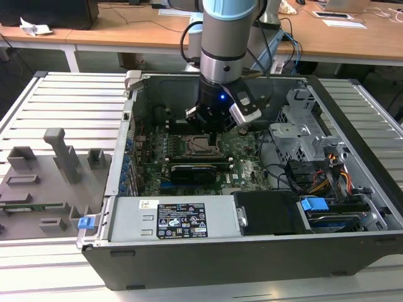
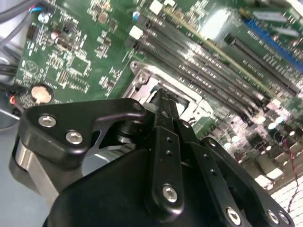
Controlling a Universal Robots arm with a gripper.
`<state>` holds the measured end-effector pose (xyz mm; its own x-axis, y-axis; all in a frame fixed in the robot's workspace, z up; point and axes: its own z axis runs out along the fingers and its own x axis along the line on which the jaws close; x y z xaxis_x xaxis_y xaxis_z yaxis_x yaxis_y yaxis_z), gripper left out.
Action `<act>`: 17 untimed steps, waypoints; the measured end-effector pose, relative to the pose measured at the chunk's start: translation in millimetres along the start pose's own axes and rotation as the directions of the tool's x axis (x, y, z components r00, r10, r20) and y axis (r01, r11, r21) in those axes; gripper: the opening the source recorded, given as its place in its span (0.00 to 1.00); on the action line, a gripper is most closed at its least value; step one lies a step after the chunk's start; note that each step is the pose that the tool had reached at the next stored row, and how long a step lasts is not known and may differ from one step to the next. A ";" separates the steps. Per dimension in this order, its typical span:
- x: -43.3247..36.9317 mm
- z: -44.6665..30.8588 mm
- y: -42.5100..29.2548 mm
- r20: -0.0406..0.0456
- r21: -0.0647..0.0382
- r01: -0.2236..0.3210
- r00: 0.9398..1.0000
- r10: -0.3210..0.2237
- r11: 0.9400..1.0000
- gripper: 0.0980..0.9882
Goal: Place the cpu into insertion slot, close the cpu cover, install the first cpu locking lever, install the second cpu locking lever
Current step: 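Install the second cpu locking lever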
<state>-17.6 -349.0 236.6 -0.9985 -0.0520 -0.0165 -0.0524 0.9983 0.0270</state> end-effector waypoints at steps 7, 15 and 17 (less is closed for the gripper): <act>2.9 0.4 -14.2 0.001 -0.024 -0.001 1.000 0.001 1.000 0.01; 24.2 0.3 -15.1 0.001 -0.024 0.000 1.000 0.000 1.000 0.01; 28.2 0.5 -15.0 0.001 -0.024 0.000 1.000 0.000 1.000 0.01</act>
<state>-45.0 -365.4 235.2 -0.9985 -0.0516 -0.0177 -0.0524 0.9973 0.0508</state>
